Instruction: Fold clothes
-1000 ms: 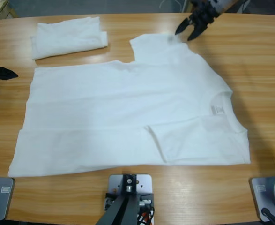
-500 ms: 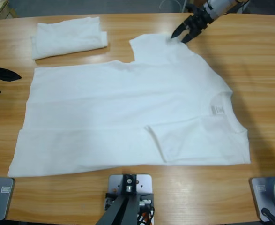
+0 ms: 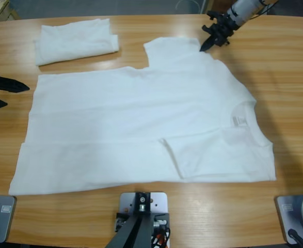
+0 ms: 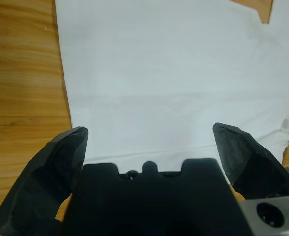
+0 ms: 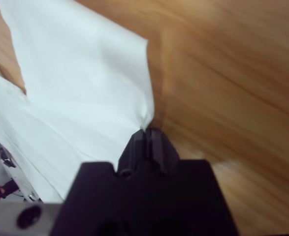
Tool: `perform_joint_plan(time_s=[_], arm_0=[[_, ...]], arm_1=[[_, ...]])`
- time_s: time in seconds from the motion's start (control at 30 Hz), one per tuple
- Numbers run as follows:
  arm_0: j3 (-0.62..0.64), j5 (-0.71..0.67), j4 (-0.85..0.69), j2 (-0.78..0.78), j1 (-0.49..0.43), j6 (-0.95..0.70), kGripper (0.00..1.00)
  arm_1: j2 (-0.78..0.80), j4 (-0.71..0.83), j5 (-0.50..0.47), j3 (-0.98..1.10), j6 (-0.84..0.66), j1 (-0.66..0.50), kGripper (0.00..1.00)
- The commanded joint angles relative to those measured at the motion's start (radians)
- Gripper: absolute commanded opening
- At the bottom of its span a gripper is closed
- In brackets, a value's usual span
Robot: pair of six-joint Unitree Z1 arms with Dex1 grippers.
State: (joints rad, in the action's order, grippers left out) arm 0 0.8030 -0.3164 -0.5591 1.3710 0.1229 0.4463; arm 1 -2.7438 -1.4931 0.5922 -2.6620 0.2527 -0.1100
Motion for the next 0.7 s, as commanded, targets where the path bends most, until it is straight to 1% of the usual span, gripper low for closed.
perform_joint_plan(time_s=[0.03, 0.1, 0.17, 0.37, 0.47, 0.53, 0.7], arm_0=[[-0.064, -0.026, 0.046, 0.01, 0.007, 0.001, 1.0], [-0.08, -0.025, 0.081, 0.011, 0.007, 0.011, 1.0], [-0.079, -0.024, 0.11, 0.027, -0.014, 0.015, 0.996], [0.004, 0.008, 0.104, 0.189, -0.089, -0.017, 0.996], [0.07, 0.008, 0.096, 0.301, -0.147, -0.165, 0.996], [0.126, 0.011, 0.088, 0.376, -0.166, -0.23, 0.995], [0.234, 0.007, 0.09, 0.513, -0.147, -0.309, 1.0]], arm_1=[[0.057, -0.036, -0.01, -0.207, 0.028, 0.012, 0.0], [0.107, -0.036, 0.007, -0.172, 0.029, 0.006, 0.0], [0.138, -0.036, 0.019, -0.122, 0.039, 0.001, 0.0], [0.153, -0.038, 0.035, -0.04, 0.088, 0.0, 0.0], [0.162, -0.038, 0.031, -0.029, 0.091, 0.0, 0.0], [0.165, -0.038, 0.024, -0.02, 0.091, 0.0, 0.0], [0.147, -0.035, 0.011, -0.016, 0.091, 0.001, 0.0]])
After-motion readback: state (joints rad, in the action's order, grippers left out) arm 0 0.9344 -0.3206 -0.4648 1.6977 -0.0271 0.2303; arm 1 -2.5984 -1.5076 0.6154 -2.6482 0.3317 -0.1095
